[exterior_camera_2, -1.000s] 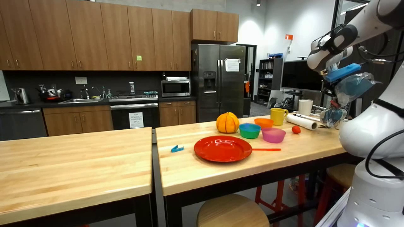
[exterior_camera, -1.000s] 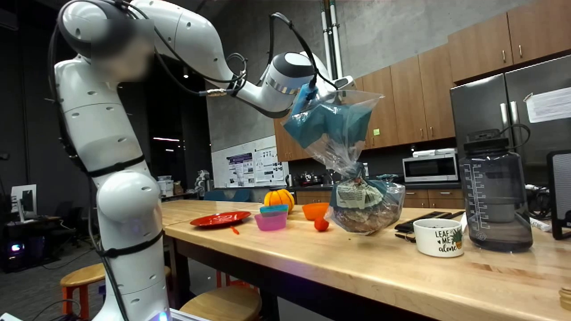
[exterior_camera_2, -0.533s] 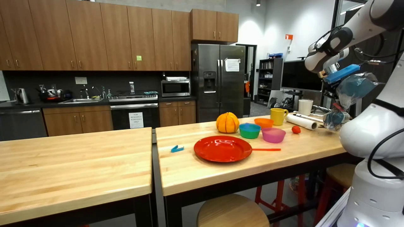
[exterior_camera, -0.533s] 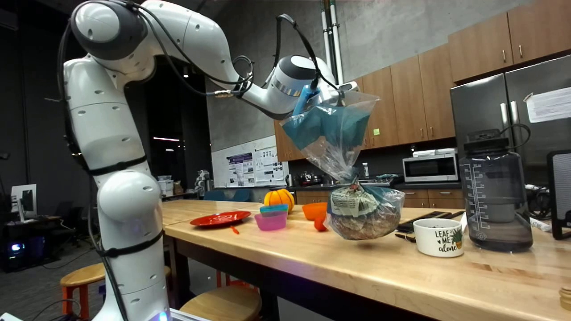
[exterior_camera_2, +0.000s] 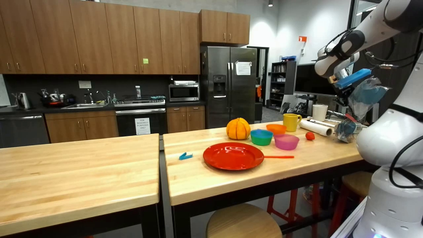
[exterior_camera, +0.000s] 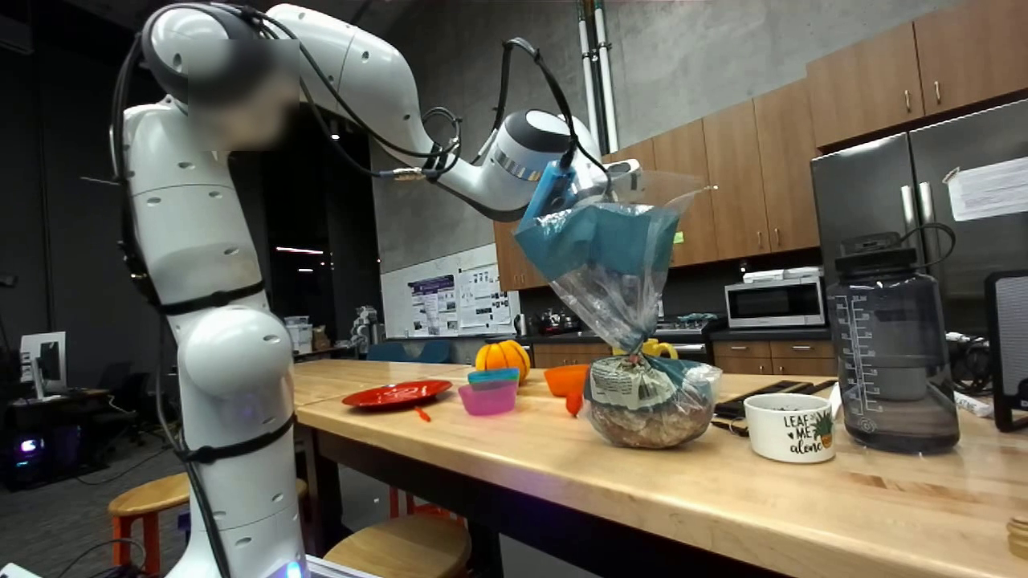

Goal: Shift the plastic to the right

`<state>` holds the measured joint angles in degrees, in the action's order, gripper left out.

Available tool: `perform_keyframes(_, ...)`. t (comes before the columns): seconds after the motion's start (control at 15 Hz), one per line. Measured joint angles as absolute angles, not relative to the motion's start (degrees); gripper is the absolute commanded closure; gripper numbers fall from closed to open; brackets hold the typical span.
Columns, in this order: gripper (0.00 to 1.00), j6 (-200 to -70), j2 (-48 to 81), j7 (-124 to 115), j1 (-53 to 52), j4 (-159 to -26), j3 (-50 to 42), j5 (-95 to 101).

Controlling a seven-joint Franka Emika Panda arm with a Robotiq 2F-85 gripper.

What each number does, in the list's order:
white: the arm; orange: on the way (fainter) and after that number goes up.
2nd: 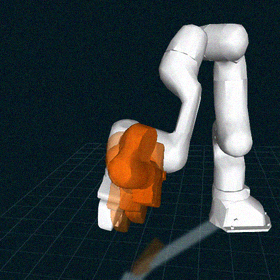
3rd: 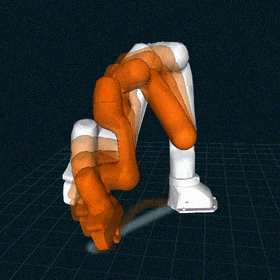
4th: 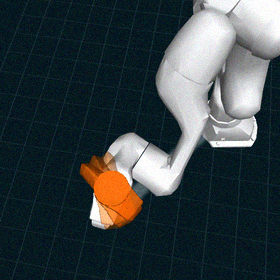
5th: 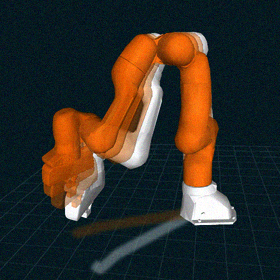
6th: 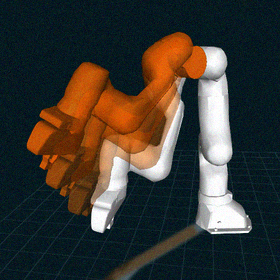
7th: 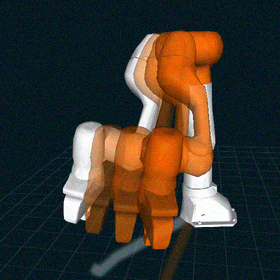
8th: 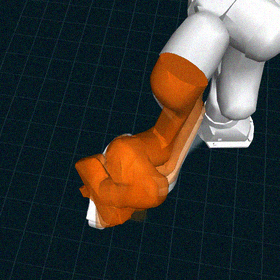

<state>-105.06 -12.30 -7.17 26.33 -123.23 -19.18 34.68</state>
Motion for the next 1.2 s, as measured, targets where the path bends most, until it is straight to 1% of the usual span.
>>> perform_keyframes(0.07, 0.28, -105.0, -12.3, -7.2, 26.1, -123.1, -19.2, 34.7)
perform_keyframes(0.2, 0.16, -105.0, -12.3, -7.2, 25.7, -122.8, -19.2, 34.7)
perform_keyframes(0.27, 0.08, -105.1, -12.3, -7.2, 25.6, -122.7, -19.2, 34.7)
perform_keyframes(0.33, 0.02, -105.4, -12.4, -7.2, 25.4, -122.5, -19.2, 34.7)
perform_keyframes(0.4, 0.00, -105.7, -12.5, -7.2, 25.3, -122.3, -19.2, 34.7)
perform_keyframes(1.2, 0.00, -114.8, -18.9, 1.0, 22.1, -124.4, -19.1, 31.5)
